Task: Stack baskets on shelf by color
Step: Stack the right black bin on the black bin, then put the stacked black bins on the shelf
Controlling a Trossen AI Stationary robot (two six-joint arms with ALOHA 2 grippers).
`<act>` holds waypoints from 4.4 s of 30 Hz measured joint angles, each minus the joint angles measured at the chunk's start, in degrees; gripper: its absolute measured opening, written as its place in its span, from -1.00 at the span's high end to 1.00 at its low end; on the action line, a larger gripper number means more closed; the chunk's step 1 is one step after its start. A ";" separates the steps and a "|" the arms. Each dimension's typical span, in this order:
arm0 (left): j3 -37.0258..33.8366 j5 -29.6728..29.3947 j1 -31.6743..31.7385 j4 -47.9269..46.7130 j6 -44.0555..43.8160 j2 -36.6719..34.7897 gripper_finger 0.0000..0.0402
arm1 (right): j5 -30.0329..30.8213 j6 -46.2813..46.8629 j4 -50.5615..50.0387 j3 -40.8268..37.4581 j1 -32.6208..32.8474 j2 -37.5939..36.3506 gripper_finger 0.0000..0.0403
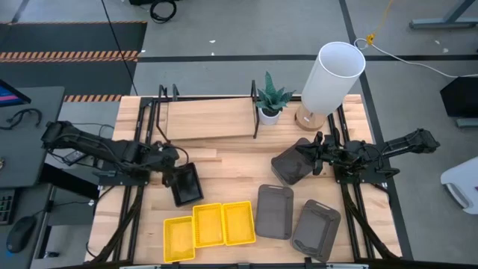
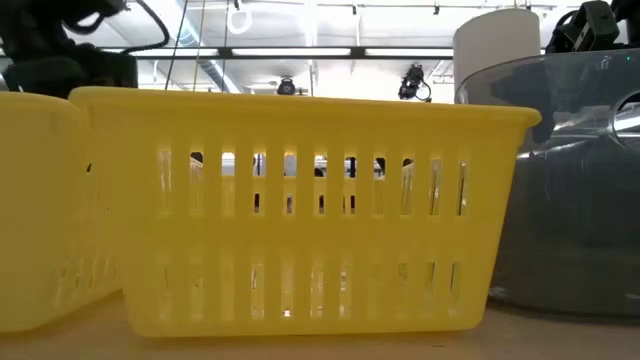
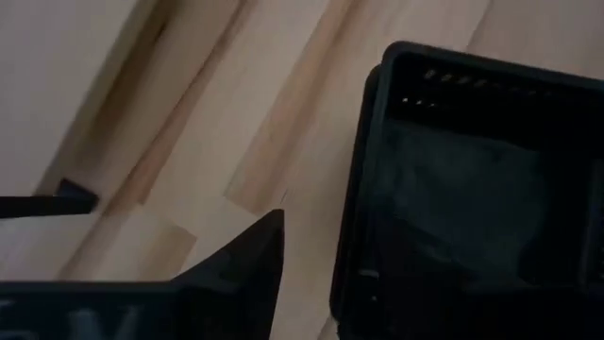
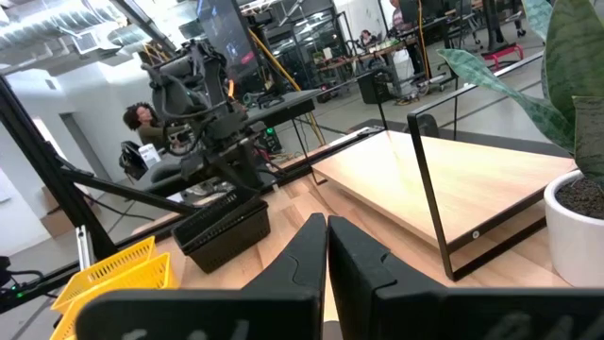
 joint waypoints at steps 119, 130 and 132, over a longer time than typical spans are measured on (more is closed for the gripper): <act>29.60 5.99 20.86 -0.36 42.40 35.90 0.92 | 0.00 0.00 0.48 0.00 0.00 0.26 0.91; 29.55 5.82 27.83 9.44 52.23 41.03 0.92 | 0.00 0.00 0.61 0.02 0.00 0.28 0.91; 29.68 5.67 28.45 11.22 52.69 42.68 0.92 | 0.00 0.00 0.76 0.00 0.00 0.29 0.91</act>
